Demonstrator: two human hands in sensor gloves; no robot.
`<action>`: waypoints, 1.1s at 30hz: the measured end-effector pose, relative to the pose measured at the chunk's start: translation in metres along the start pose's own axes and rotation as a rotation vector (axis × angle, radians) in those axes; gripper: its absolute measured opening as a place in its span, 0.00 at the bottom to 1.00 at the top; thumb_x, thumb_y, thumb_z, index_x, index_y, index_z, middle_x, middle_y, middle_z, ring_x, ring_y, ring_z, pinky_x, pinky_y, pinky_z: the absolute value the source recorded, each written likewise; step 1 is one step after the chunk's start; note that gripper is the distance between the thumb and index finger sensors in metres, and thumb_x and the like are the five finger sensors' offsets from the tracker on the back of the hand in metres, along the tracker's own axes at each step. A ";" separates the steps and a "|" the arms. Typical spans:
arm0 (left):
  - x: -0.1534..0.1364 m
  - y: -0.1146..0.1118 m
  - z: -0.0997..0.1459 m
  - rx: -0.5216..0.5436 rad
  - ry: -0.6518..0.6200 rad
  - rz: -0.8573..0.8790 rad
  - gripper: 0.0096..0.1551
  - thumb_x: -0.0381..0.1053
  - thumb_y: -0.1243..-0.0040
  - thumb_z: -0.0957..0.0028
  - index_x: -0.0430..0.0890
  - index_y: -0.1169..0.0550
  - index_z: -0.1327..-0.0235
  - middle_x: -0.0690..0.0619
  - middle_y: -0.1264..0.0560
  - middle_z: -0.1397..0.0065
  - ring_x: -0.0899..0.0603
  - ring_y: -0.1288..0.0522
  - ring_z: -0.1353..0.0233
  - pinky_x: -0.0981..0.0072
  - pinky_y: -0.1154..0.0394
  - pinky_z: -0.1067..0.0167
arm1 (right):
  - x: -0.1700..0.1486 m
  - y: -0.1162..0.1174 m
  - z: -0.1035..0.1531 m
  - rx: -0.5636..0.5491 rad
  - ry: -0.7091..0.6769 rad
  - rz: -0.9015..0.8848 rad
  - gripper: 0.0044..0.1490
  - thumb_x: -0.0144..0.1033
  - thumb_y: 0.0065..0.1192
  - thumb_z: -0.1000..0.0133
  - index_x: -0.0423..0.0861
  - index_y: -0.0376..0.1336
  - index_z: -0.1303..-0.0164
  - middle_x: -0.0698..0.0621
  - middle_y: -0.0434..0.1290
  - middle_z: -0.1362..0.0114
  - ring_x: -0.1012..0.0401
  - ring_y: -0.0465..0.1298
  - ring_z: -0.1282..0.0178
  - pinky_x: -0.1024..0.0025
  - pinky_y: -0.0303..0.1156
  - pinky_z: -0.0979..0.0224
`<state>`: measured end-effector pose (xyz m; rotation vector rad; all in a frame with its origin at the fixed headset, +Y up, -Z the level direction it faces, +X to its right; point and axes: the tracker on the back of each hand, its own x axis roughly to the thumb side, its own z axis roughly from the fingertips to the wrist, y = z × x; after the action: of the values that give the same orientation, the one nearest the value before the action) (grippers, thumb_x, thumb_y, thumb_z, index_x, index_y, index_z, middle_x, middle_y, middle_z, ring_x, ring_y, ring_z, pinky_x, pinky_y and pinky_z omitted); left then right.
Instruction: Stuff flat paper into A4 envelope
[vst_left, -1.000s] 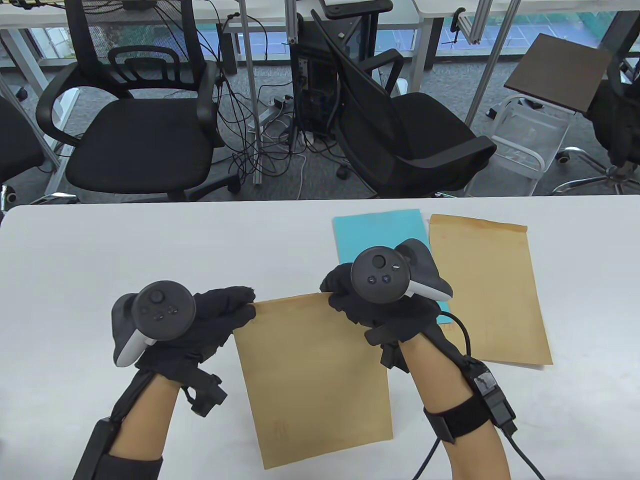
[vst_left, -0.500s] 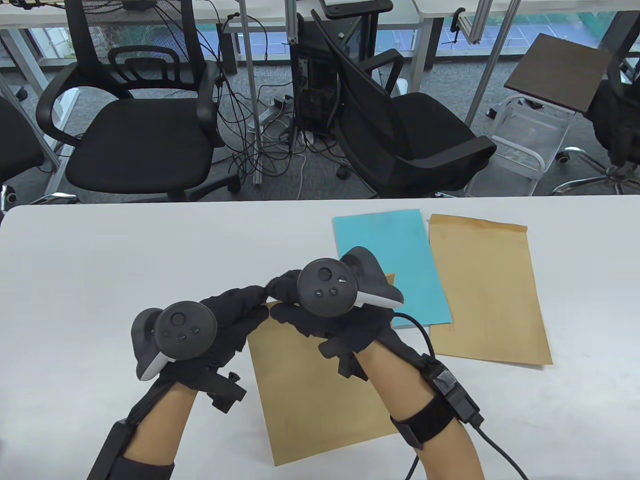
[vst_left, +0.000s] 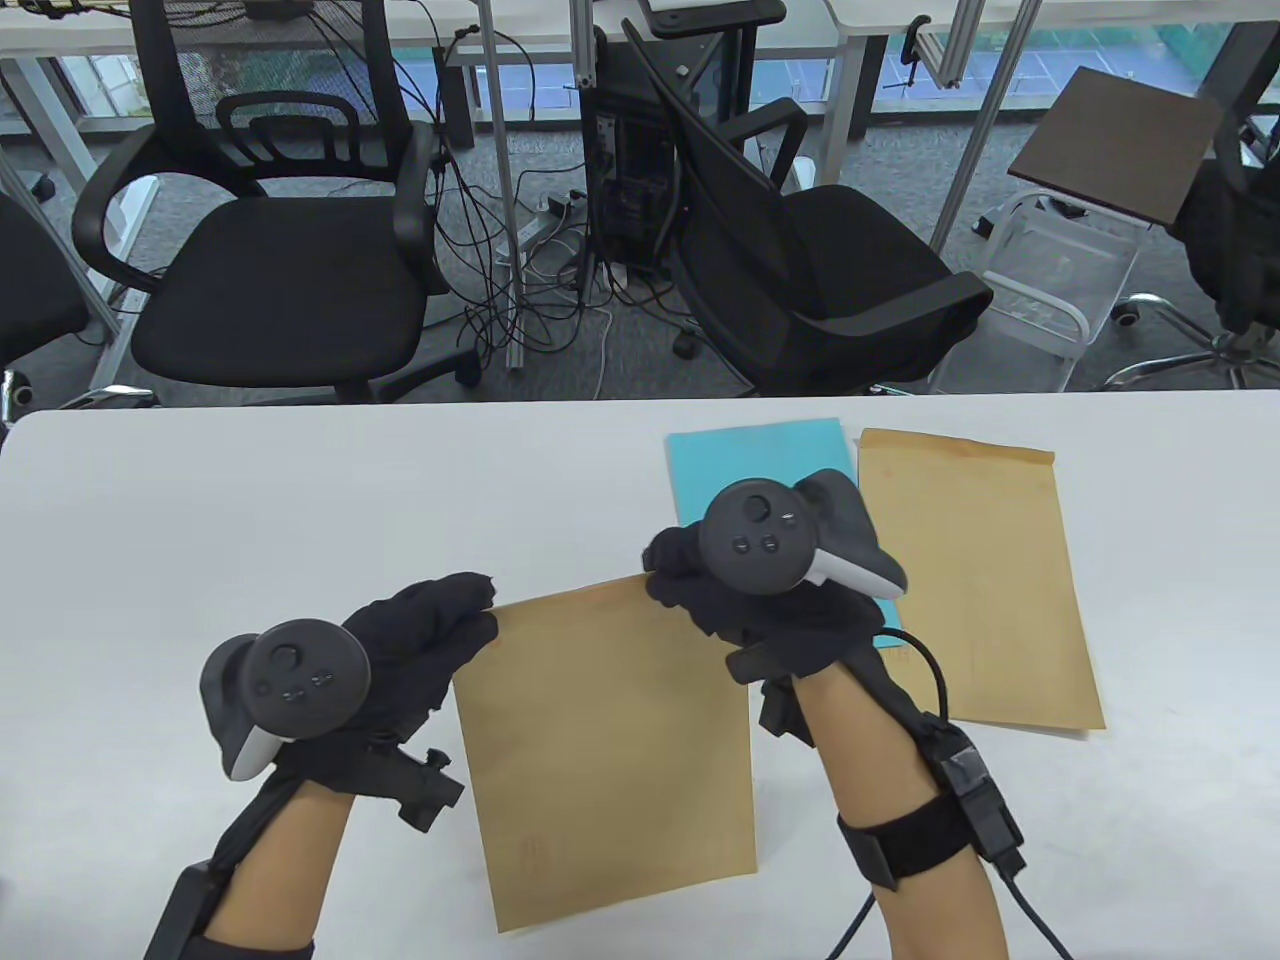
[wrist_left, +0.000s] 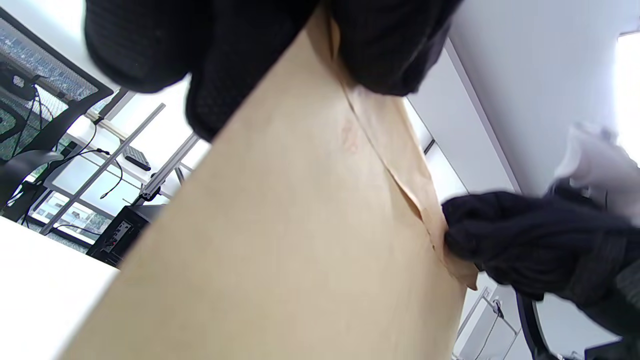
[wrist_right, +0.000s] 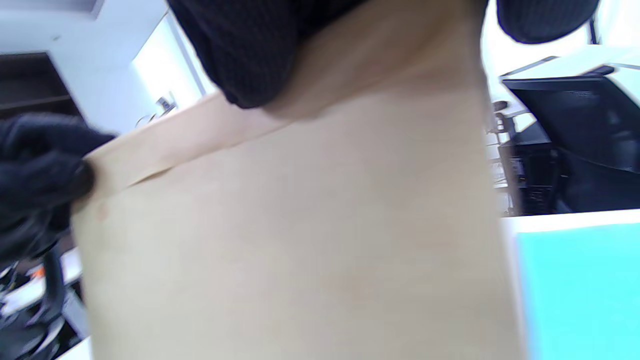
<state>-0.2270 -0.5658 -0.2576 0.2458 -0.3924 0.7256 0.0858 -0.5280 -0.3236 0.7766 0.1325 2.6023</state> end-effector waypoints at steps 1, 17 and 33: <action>-0.001 0.002 0.001 0.007 0.003 0.004 0.24 0.51 0.36 0.50 0.44 0.20 0.43 0.46 0.17 0.49 0.43 0.15 0.55 0.49 0.21 0.48 | -0.007 -0.003 0.004 -0.019 0.015 -0.016 0.27 0.32 0.64 0.39 0.33 0.71 0.33 0.30 0.76 0.33 0.32 0.77 0.40 0.25 0.56 0.33; -0.036 0.033 0.024 0.132 0.161 -0.012 0.24 0.51 0.37 0.48 0.44 0.20 0.42 0.46 0.17 0.48 0.43 0.15 0.53 0.49 0.21 0.48 | -0.053 -0.014 0.040 -0.239 -0.010 -0.333 0.24 0.29 0.63 0.40 0.33 0.70 0.37 0.30 0.75 0.36 0.36 0.79 0.45 0.28 0.58 0.33; 0.015 0.019 0.022 0.047 -0.013 -0.335 0.62 0.58 0.33 0.53 0.49 0.58 0.18 0.39 0.48 0.15 0.40 0.20 0.38 0.49 0.24 0.41 | 0.078 0.055 -0.009 -0.207 -0.380 -0.308 0.26 0.32 0.64 0.41 0.32 0.69 0.36 0.30 0.77 0.40 0.40 0.82 0.52 0.35 0.65 0.37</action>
<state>-0.2355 -0.5505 -0.2300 0.3515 -0.3355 0.4041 0.0013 -0.5448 -0.2808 1.0624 -0.1188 2.1006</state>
